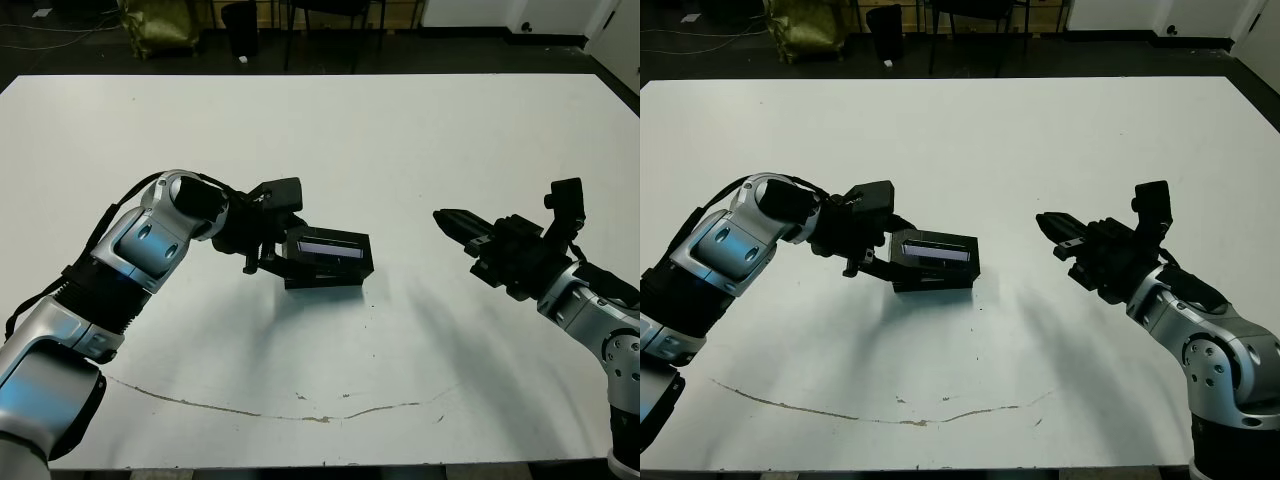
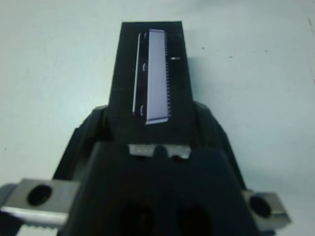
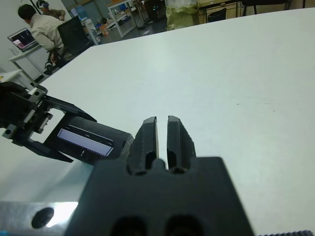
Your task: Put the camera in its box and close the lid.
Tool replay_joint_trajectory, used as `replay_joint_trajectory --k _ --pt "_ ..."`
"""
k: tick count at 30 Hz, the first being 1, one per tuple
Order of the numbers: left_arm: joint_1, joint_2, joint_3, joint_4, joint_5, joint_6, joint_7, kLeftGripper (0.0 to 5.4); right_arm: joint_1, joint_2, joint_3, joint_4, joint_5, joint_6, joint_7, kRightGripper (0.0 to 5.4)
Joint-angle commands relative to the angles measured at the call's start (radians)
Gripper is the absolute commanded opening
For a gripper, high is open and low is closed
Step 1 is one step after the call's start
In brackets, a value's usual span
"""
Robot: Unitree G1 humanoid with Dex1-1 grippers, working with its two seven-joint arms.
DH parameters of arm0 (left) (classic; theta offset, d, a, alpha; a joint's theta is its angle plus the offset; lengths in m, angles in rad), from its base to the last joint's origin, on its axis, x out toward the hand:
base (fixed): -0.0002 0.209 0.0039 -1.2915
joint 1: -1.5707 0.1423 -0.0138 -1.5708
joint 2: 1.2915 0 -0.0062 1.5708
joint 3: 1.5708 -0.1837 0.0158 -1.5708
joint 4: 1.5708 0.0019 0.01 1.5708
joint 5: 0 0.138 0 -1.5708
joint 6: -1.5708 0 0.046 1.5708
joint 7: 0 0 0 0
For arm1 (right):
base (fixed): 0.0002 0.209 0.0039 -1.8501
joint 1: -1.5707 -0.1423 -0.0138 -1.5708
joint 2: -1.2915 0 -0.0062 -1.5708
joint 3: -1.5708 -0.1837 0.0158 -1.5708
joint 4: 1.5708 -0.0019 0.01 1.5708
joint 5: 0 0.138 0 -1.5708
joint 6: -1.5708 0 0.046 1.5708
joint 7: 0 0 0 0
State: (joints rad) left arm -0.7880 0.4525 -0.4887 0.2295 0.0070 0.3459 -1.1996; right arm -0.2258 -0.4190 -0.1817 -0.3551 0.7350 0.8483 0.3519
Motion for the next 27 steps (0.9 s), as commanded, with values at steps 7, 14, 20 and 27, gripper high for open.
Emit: replay_joint_trajectory --k 7,14,20,27 --pt "0.006 -0.030 -0.009 0.055 0.034 -0.003 0.009 2.42 0.028 0.009 -0.005 -0.021 0.007 0.025 -0.020 0.00" --pt "0.003 -0.035 -0.011 0.072 0.059 -0.023 0.028 2.42 0.041 0.015 -0.014 -0.037 0.029 0.045 -0.036 0.00" --pt "0.005 -0.034 -0.004 0.082 0.073 -0.017 0.037 2.42 0.050 0.011 -0.019 -0.052 0.042 0.059 -0.044 0.00" --pt "-0.005 -0.028 0.007 0.122 0.076 -0.016 0.039 2.42 0.059 0.005 -0.020 -0.059 0.046 0.057 -0.036 0.00"
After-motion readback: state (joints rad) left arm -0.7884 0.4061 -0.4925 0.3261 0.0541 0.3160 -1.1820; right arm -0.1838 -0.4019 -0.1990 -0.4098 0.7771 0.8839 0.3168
